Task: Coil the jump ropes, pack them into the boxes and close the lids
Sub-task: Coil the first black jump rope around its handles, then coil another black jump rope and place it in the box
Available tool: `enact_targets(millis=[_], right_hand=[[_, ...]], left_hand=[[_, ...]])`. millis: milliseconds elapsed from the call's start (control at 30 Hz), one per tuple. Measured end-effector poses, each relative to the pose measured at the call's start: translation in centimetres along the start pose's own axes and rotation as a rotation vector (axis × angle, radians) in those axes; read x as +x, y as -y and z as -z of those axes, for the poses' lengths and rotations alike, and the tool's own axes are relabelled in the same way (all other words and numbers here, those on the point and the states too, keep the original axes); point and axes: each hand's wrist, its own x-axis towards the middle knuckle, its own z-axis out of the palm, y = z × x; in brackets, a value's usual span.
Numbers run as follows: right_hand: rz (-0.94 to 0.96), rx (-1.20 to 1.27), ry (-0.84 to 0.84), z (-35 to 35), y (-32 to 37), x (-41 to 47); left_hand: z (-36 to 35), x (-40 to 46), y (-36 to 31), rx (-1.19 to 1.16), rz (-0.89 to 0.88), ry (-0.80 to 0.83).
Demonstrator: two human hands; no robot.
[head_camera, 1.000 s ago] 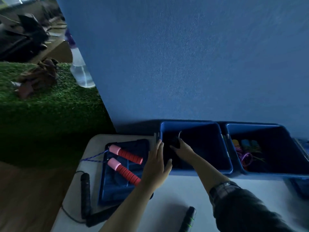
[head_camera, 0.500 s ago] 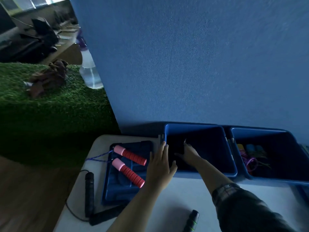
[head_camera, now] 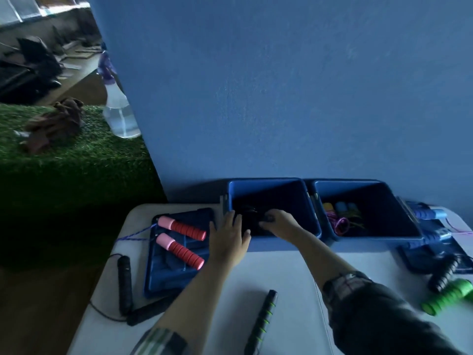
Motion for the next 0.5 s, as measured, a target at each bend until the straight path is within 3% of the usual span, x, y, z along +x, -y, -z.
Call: enact_targets(millis=[67,333,500], right_hand=[[0.045,0.087,-0.100,0.1,-0.4,-1.8],[0.261,0.022,-0.400,-2.3,-3.8,-9.2],[0.237,-0.059,-0.256,-6.6,-7.1,-14.3]], left_hand=[[0.2,-0.9,-0.5,-0.025,0.007,-0.010],[0.0,-7.8,-2.2,-0.061,-0.037,0.071],[-1.9,-13.2,-2.4,-0.088,-0.010,0.299]])
